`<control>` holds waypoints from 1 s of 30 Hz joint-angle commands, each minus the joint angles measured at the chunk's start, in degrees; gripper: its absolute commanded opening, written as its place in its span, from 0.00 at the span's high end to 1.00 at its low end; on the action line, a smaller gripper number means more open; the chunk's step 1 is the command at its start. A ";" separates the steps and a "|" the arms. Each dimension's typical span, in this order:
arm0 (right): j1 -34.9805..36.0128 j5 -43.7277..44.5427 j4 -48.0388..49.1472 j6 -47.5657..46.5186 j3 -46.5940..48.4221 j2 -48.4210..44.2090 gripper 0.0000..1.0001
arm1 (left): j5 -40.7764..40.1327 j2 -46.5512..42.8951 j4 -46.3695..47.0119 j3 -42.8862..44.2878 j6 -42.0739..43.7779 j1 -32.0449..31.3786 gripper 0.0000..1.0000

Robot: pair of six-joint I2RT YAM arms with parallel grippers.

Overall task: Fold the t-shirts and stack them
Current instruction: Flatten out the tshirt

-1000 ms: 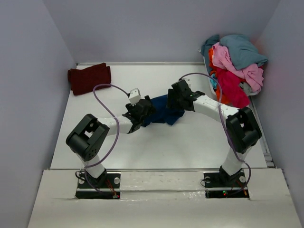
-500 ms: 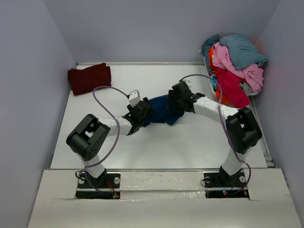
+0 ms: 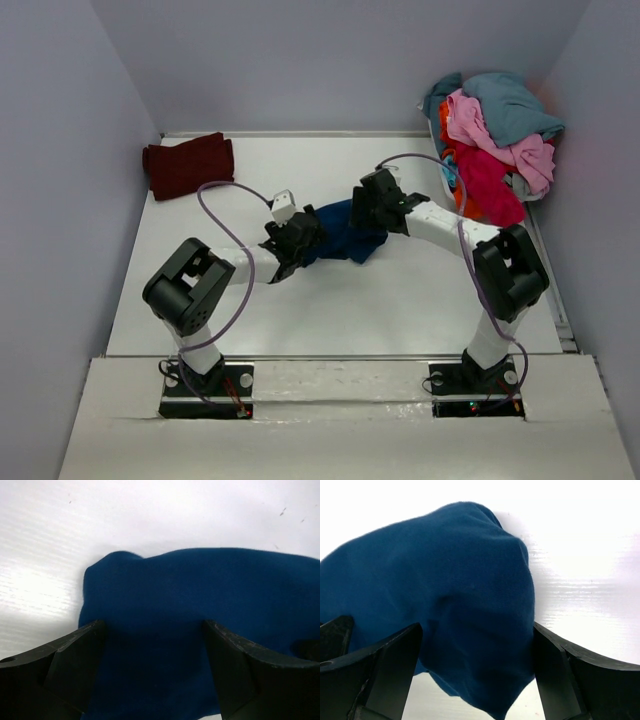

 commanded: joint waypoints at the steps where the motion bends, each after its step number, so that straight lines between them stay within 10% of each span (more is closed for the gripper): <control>1: 0.45 0.51 0.32 -1.42 4.50 -0.13 0.10 | -4.46 0.09 -0.43 5.02 1.27 0.21 0.09; 19: 0.45 -0.72 0.84 -1.33 3.80 0.40 0.11 | 2.48 2.20 1.84 5.13 0.40 3.91 0.19; 23: 0.45 -1.68 1.55 -0.72 2.57 -0.31 0.29 | 3.18 2.64 2.46 4.59 0.30 3.91 0.30; 26: 0.45 -1.77 0.85 -0.54 3.53 0.57 0.68 | 3.27 2.46 2.63 4.59 0.30 3.91 0.31; 30: 0.45 -1.42 -0.56 -1.94 6.68 1.36 0.93 | 2.13 1.06 2.81 4.33 0.83 3.91 0.30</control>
